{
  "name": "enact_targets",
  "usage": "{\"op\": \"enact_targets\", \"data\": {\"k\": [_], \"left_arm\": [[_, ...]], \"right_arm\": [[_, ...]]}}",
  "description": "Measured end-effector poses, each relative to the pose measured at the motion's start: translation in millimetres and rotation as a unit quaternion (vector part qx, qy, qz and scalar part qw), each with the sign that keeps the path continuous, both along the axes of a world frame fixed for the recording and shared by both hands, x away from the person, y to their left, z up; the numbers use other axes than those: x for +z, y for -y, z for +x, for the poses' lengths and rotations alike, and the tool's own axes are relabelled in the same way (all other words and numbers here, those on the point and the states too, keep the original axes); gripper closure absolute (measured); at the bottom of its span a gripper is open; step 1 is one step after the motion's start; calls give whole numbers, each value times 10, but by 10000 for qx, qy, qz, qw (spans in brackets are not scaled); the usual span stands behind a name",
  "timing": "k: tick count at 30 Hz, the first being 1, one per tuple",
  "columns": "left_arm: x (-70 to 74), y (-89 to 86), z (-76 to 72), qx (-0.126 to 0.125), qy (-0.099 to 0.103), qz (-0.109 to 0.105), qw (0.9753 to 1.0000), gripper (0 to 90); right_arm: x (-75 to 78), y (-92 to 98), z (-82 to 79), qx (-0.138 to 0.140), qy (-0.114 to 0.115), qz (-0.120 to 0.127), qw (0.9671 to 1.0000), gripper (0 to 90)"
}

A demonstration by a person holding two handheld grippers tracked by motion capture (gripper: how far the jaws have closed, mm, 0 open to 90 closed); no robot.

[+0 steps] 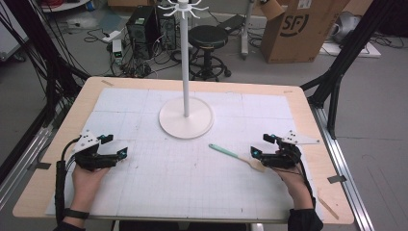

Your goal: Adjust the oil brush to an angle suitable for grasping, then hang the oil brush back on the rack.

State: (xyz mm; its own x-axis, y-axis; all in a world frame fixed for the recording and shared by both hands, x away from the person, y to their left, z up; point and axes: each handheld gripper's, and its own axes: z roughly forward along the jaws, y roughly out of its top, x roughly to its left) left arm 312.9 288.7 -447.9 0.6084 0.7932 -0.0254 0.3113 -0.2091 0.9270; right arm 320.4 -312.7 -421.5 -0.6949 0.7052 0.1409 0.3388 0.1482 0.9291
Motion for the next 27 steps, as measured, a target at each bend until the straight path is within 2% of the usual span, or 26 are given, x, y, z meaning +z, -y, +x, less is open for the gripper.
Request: {"op": "enact_targets", "data": {"k": [7,14,18,23,27], "left_arm": [[0,-1,2,7,-7,-6,10000,197],[0,-26,12,19,-66,-111,9999,198],[0,-10,7,20,-43,-50,10000,198],[0,-9,6,27,-46,-59,10000,199],[-1,-7,7,25,-44,-53,10000,200]], "right_arm": [[-2,-29,-3,24,-2,-64,10000,156],[32,-29,-7,74,18,-140,9999,159],[13,-51,-6,109,-22,-286,9995,164],[-5,-85,-5,255,-55,-445,9987,207],[-40,-120,10,443,-167,-602,9971,293]]}}
